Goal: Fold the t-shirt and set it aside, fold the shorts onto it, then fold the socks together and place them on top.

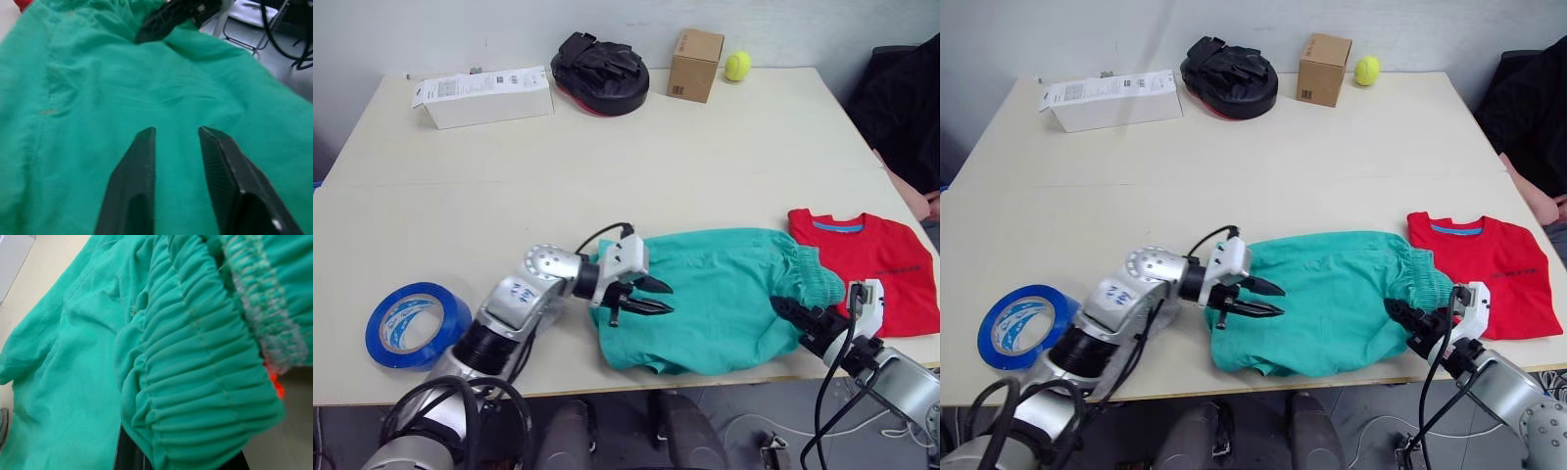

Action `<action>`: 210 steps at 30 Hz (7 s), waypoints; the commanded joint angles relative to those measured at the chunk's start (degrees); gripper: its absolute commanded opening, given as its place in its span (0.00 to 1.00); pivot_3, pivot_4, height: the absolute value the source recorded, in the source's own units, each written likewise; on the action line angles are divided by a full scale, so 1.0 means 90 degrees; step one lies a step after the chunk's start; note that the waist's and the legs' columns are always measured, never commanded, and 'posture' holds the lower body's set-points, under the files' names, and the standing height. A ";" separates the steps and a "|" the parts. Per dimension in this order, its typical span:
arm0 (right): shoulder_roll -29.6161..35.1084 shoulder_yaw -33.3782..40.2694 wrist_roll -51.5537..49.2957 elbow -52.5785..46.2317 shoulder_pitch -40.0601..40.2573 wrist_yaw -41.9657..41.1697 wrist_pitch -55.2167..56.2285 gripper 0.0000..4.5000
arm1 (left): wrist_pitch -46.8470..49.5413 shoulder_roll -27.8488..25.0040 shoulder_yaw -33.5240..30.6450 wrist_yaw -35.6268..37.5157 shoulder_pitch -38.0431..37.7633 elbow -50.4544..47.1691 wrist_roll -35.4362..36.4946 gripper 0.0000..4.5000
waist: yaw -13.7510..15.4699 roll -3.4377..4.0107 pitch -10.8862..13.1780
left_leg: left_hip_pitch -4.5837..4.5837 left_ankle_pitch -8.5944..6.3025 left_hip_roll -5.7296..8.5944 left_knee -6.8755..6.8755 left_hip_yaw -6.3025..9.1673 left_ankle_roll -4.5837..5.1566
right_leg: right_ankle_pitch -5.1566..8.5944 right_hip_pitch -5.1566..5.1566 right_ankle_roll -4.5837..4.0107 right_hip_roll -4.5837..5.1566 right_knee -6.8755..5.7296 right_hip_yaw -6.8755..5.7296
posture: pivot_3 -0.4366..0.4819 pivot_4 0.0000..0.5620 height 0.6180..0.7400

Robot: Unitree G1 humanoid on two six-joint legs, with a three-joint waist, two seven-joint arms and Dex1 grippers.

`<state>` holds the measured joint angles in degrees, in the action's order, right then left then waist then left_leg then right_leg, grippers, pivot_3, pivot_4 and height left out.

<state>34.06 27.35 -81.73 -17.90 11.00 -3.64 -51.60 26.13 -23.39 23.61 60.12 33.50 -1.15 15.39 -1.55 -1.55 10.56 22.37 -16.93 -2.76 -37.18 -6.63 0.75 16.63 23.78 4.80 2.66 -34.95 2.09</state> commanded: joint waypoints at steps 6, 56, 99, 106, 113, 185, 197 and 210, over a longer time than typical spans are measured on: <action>0.0249 -0.0047 0.0766 -0.0656 -0.0069 -0.0672 0.0176 0.00 | -0.0942 0.0517 0.0295 -0.0054 0.0219 0.1229 -0.0754 0.01 | -0.0001 0.0000 0.0000 | -0.0001 0.0001 0.0000 0.0000 0.0001 0.0002 | 0.0000 0.0000 0.0001 -0.0001 -0.0004 -0.0002 | 0.48 0.27 1.00; 0.1223 -0.4596 0.6536 -0.1233 -0.2779 -0.5335 0.2726 0.06 | -0.0231 0.0276 -0.0811 -0.1060 -0.0620 -0.0050 -0.0984 0.64 | -0.0021 0.0000 -0.0001 | -0.0018 0.0010 0.0001 -0.0056 0.0006 0.0007 | -0.0001 -0.0007 -0.0001 0.0004 -0.0078 -0.0006 | 0.48 0.27 1.00; 0.0899 -0.4666 0.4956 0.3649 -0.6139 -0.7593 -0.1338 1.00 | 0.2032 -0.2474 -0.3366 -0.1146 -0.1806 -0.3749 0.1837 1.00 | -0.0027 -0.0005 0.0003 | 0.0009 0.0028 -0.0008 -0.0010 -0.0001 -0.0049 | 0.0034 0.0070 -0.0061 -0.0010 -0.0121 -0.0010 | 0.48 0.27 1.00; 0.0302 -0.5205 0.5581 0.4378 -0.6433 -0.7868 -0.1180 1.00 | 0.2045 -0.2528 -0.3516 -0.1284 -0.2102 -0.4113 0.2059 1.00 | -0.0044 -0.0006 0.0002 | 0.0007 0.0030 -0.0008 -0.0018 -0.0011 -0.0050 | 0.0030 0.0072 -0.0055 -0.0011 -0.0128 -0.0005 | 0.48 0.27 1.00; 0.0741 -0.4880 0.5963 0.5006 -0.6812 -0.8411 -0.0708 1.00 | 0.2150 -0.2688 -0.3747 -0.1479 -0.2334 -0.4328 0.2219 1.00 | -0.0047 -0.0005 0.0002 | 0.0003 0.0030 -0.0006 -0.0024 -0.0018 -0.0051 | 0.0030 0.0072 -0.0055 -0.0011 -0.0138 -0.0005 | 0.48 0.27 1.00; 0.2027 -0.2101 0.4479 0.2844 -0.5162 -0.7947 -0.2618 0.01 | 0.1098 -0.2449 -0.2634 -0.1211 -0.1574 -0.3066 0.1735 1.00 | -0.0029 -0.0008 0.0000 | 0.0028 0.0019 -0.0008 0.0001 -0.0008 -0.0059 | 0.0040 0.0090 -0.0074 -0.0011 -0.0104 -0.0009 | 0.48 0.27 1.00; 0.4131 -0.1958 0.5074 0.4855 -0.5190 -0.9172 -0.1029 0.01 | 0.0759 -0.2203 -0.2375 -0.0956 -0.1317 -0.2654 0.1483 1.00 | -0.0026 -0.0002 0.0004 | 0.0017 0.0026 -0.0004 -0.0011 -0.0028 -0.0045 | 0.0028 0.0087 -0.0054 -0.0023 -0.0110 0.0011 | 0.48 0.27 1.00; 0.4169 -0.3632 0.8087 0.8926 -0.6830 -0.9327 0.2847 0.01 | 0.0766 -0.2229 -0.2429 -0.0946 -0.1386 -0.2701 0.1425 1.00 | -0.0033 0.0020 0.0016 | 0.0005 0.0033 -0.0001 -0.0017 -0.0052 -0.0057 | 0.0026 0.0086 -0.0050 -0.0029 -0.0113 0.0007 | 0.48 0.27 1.00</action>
<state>71.37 -4.80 -11.84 59.67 -49.60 -88.32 -30.41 33.67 -43.15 2.59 51.53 20.95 -23.94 28.30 -1.85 -1.37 10.71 22.41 -16.61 -2.77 -37.34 -7.10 0.20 16.86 24.55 4.35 2.40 -35.97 2.17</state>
